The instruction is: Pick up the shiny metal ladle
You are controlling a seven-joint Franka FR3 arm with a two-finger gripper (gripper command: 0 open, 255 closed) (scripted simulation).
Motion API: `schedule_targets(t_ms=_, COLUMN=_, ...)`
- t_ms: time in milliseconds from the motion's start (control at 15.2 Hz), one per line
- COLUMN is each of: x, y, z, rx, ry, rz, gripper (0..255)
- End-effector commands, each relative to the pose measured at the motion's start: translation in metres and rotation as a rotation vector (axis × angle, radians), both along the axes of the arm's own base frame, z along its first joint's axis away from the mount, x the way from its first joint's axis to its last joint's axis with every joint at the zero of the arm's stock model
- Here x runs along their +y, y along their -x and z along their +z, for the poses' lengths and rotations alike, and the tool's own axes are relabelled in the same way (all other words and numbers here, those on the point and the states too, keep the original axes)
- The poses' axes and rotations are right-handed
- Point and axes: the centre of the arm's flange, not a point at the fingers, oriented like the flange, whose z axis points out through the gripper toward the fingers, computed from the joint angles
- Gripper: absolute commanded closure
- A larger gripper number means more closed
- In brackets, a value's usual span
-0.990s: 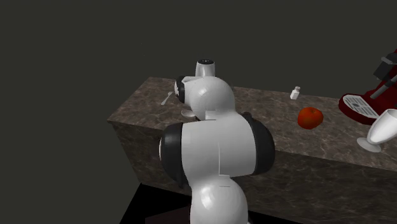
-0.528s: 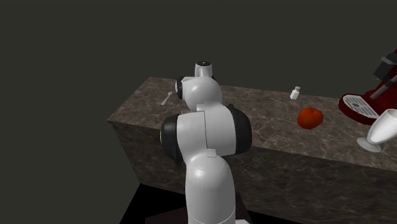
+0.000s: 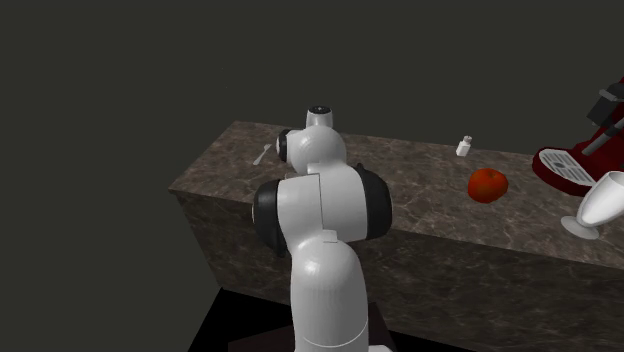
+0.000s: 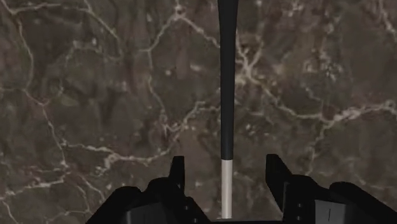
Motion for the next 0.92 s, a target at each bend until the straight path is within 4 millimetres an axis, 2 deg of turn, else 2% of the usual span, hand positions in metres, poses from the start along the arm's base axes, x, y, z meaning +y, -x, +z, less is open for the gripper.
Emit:
schedule_targets(t_ms=0, x=0.000, y=0.000, z=-0.001, rx=0.000, ry=0.000, rz=0.000, gripper=255)
schedule_targets(t_ms=528, x=0.000, y=0.000, z=-0.001, rx=0.000, ry=0.000, rz=0.000, gripper=255)
schedule_targets(t_ms=858, x=0.000, y=0.000, z=0.025, rx=0.000, ry=0.000, rz=0.000, gripper=255)
